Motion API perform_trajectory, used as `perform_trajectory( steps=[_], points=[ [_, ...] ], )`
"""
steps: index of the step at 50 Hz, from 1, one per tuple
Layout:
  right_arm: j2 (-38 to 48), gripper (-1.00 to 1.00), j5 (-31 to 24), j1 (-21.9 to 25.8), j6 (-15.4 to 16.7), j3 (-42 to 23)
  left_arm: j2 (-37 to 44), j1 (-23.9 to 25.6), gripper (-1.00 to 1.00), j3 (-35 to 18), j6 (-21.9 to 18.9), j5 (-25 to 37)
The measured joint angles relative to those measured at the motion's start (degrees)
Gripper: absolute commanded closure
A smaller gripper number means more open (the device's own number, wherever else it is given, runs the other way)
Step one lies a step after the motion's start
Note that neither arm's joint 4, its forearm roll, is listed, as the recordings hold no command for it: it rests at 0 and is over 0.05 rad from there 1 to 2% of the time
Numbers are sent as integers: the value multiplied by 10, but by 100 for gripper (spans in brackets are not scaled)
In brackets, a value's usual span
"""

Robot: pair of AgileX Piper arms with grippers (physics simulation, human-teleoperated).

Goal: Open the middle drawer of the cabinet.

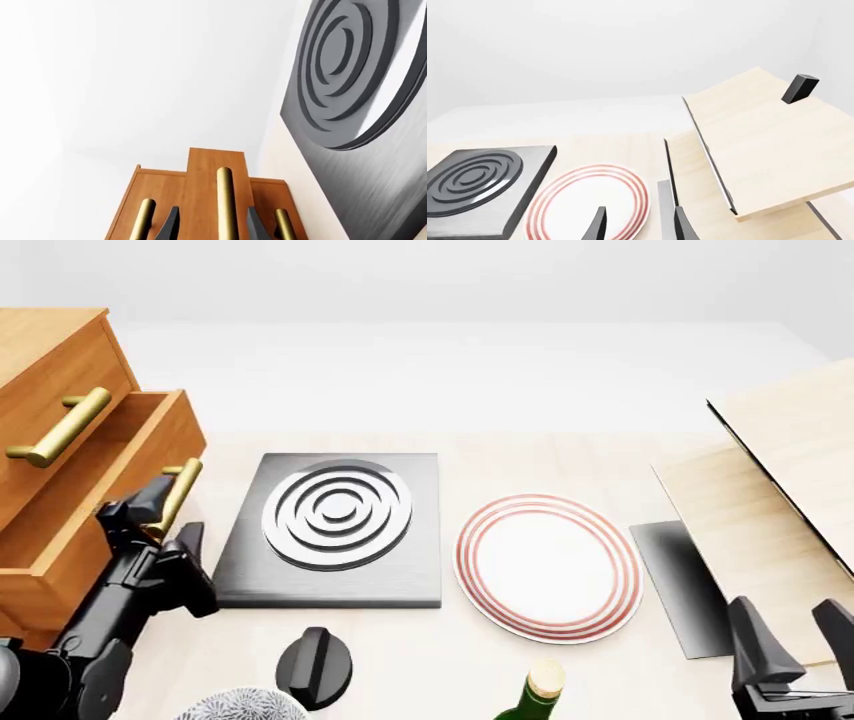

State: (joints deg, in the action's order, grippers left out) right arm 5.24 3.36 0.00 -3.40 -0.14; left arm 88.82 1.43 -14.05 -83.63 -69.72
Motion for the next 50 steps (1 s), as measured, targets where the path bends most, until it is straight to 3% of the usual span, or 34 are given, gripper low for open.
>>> perform_trajectory(
  steps=[25, 43, 50],
  points=[
    [-12, -100, -12, 2, -1, -1, -40, 38, -100, 11, 22, 14],
    [-19, -100, -19, 1, -2, -1, -143, 75, -100, 5, 78, 109],
    [-14, -100, -14, 1, -2, -1, -220, 87, -100, -5, 116, 192]
  ],
)
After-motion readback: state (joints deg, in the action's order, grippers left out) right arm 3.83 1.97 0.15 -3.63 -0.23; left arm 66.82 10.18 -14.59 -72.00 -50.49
